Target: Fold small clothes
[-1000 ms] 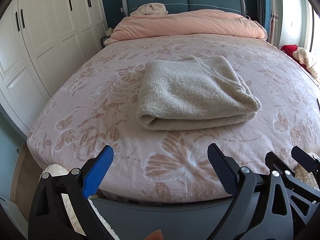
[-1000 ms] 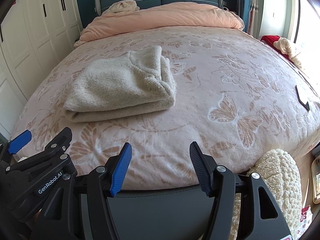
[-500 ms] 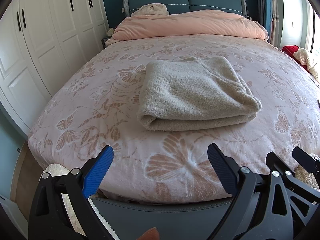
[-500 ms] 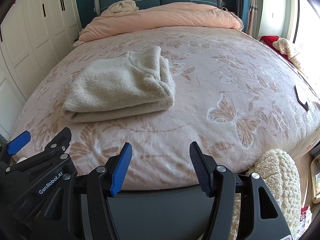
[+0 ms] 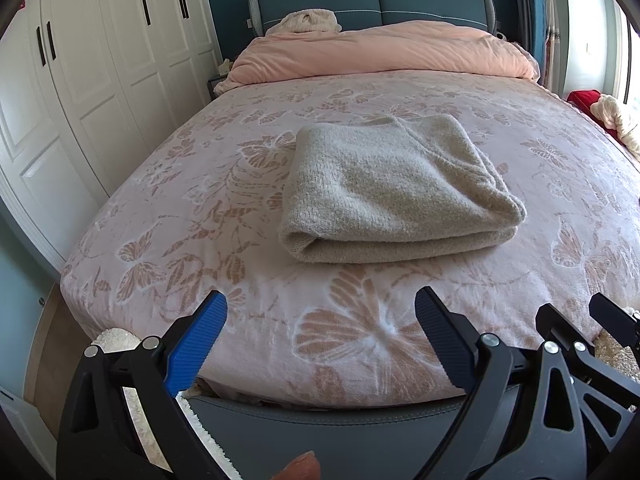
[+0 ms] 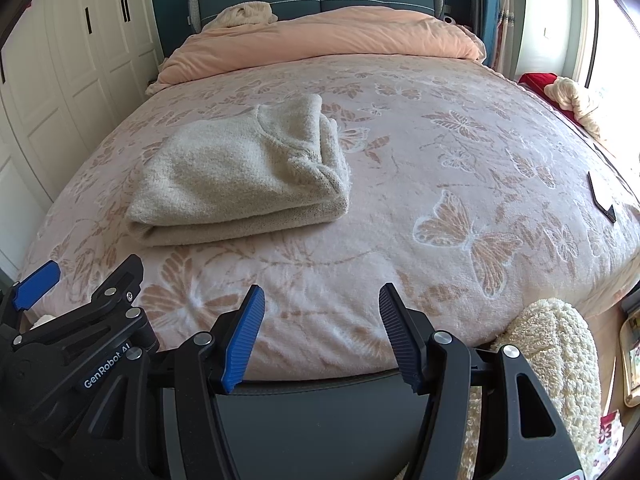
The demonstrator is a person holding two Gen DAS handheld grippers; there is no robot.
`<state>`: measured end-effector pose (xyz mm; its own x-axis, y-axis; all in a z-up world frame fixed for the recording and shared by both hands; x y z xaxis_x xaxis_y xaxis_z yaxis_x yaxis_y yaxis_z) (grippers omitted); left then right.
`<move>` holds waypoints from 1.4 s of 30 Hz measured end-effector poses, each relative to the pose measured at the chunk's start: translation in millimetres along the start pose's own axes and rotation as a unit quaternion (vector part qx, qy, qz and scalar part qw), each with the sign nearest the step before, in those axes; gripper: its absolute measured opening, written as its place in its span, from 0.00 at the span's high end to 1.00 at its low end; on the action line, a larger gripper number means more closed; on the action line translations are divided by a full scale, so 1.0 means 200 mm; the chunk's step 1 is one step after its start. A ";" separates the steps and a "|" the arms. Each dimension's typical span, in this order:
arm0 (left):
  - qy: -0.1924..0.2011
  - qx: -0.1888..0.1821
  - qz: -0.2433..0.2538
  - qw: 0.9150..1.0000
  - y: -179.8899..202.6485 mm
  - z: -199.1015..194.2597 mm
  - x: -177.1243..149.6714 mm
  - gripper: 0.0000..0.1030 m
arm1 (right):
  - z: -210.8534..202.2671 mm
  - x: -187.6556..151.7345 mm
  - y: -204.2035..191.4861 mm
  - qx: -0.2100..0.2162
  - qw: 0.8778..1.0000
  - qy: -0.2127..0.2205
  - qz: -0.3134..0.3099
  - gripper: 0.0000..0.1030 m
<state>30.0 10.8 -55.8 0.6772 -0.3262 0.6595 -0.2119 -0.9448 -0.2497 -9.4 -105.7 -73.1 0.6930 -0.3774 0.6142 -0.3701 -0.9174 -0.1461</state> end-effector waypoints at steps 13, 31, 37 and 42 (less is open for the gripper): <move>0.005 0.006 0.000 1.000 0.01 -0.02 0.00 0.10 | 0.00 0.00 0.00 0.000 1.000 -0.001 -0.001 0.42; 0.011 0.012 -0.004 1.000 0.02 -0.03 0.01 0.11 | -0.02 -0.01 -0.02 -0.001 1.000 -0.001 0.001 0.46; 0.010 0.016 -0.004 1.000 0.03 -0.03 0.00 0.12 | -0.02 -0.02 -0.05 -0.005 1.000 0.000 0.002 0.48; 0.006 0.016 -0.009 1.000 0.02 -0.03 -0.01 0.12 | -0.02 -0.02 -0.05 -0.005 1.000 0.001 0.003 0.48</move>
Point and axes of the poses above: each gripper's, at about its wrist camera, not at the fingertips, and z roughly the way its jaws point, y to its right, x to its top, the point moved 6 cm from there along z, roughly the way its jaws point, and after that the axes turned 10 degrees about z, right-handed, at the moved point
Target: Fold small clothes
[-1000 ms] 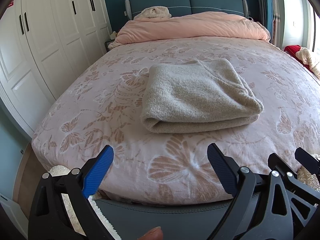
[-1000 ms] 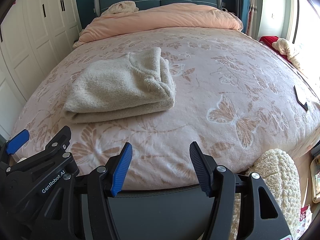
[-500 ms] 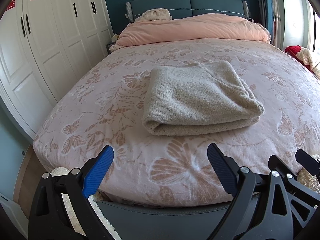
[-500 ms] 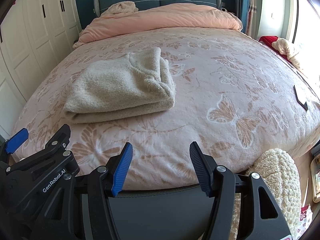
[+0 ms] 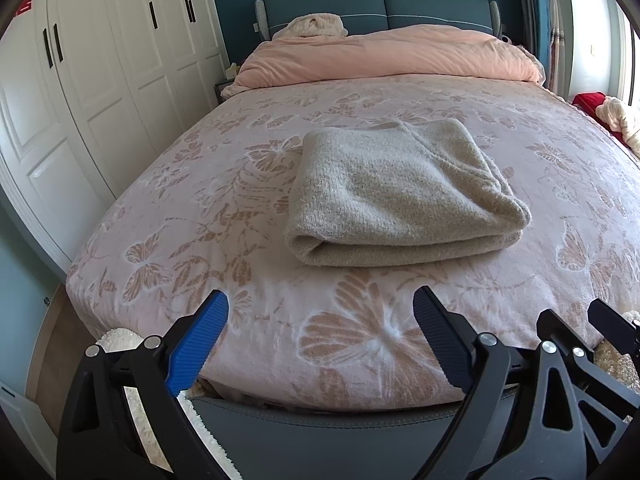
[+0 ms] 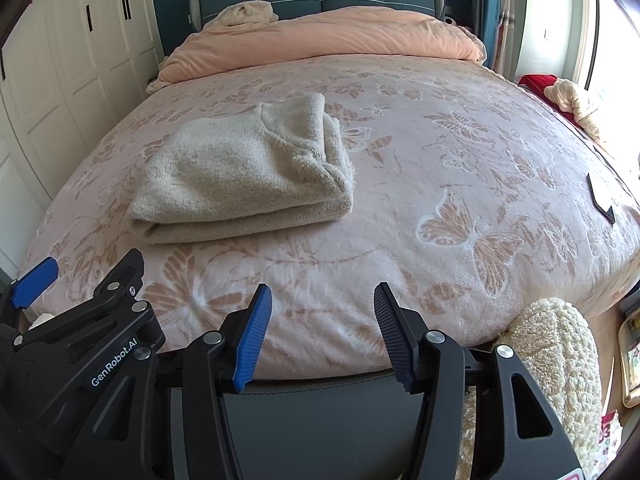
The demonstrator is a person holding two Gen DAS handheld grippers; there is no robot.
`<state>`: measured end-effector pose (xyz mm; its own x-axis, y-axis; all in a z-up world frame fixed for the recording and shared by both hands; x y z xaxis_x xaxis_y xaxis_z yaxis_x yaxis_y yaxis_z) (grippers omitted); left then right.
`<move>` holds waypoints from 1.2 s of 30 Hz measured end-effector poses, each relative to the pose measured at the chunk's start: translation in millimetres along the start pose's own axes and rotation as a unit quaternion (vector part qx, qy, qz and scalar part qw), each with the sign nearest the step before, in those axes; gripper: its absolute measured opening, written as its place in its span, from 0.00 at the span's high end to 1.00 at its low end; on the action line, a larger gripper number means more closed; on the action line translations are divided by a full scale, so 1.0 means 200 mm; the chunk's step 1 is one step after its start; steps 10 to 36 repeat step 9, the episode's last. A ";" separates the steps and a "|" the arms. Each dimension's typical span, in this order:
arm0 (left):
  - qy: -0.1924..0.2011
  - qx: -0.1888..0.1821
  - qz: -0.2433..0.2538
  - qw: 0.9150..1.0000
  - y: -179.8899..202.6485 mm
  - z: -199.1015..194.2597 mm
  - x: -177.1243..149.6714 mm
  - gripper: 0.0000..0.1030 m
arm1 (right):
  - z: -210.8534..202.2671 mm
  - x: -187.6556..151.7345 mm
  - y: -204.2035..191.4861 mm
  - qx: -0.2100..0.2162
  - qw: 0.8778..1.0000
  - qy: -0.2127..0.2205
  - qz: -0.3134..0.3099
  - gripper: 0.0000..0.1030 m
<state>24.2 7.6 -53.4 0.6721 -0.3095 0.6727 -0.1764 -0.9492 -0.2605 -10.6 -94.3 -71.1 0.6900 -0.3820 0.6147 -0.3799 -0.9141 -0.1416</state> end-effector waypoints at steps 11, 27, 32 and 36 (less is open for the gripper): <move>-0.004 -0.010 -0.007 1.000 -0.01 0.00 -0.01 0.16 | 0.00 0.00 -0.01 -0.002 1.000 0.000 -0.002 0.47; -0.004 -0.010 -0.007 1.000 -0.01 0.00 -0.01 0.16 | 0.00 0.00 -0.01 -0.002 1.000 0.000 -0.002 0.47; -0.004 -0.010 -0.007 1.000 -0.01 0.00 -0.01 0.16 | 0.00 0.00 -0.01 -0.002 1.000 0.000 -0.002 0.47; -0.004 -0.010 -0.007 1.000 -0.01 0.00 -0.01 0.16 | 0.00 0.00 -0.01 -0.002 1.000 0.000 -0.002 0.47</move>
Point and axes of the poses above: each gripper's, at about its wrist camera, not at the fingertips, and z roughly the way its jaws point, y to its right, x to its top, the point moved 6 cm from there along z, roughly the way its jaws point, and after that the axes turned 10 degrees about z, right-handed, at the moved point
